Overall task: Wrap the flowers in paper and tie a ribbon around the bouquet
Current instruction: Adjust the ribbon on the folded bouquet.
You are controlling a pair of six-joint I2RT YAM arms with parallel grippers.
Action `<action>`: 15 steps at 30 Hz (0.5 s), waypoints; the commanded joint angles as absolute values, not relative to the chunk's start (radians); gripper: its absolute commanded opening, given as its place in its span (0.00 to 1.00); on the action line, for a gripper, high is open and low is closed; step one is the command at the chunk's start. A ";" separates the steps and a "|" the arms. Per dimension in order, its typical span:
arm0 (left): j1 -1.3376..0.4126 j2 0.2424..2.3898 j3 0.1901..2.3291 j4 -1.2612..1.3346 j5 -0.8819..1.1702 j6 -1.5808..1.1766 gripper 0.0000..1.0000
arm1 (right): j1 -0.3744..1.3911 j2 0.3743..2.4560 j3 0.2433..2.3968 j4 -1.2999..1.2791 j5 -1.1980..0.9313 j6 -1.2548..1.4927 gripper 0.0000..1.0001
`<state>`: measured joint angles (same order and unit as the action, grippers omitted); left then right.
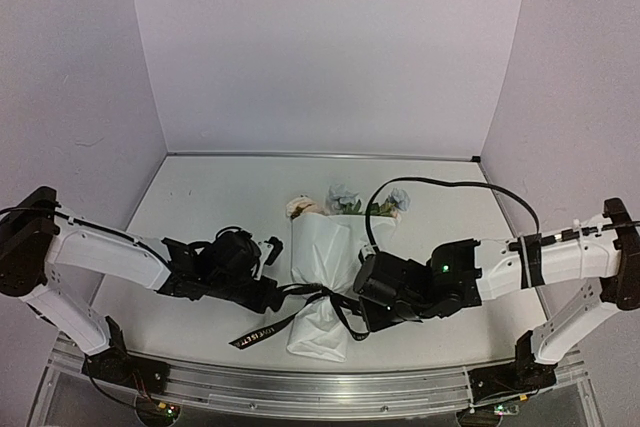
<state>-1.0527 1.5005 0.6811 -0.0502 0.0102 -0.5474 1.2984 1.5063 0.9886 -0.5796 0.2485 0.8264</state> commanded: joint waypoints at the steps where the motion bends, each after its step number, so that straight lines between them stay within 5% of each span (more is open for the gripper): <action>1: -1.049 1.425 0.729 -0.068 -0.079 -0.518 0.00 | 1.291 1.478 0.967 -0.625 0.254 0.765 0.00; 15: -1.048 1.452 0.714 -0.182 -0.235 -0.625 0.00 | 1.245 1.430 0.841 -0.686 0.303 0.675 0.00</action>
<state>-1.0544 1.4439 0.7010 -0.1290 -0.1507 -0.5721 1.2565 1.4457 0.8821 -0.6292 0.2672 0.7010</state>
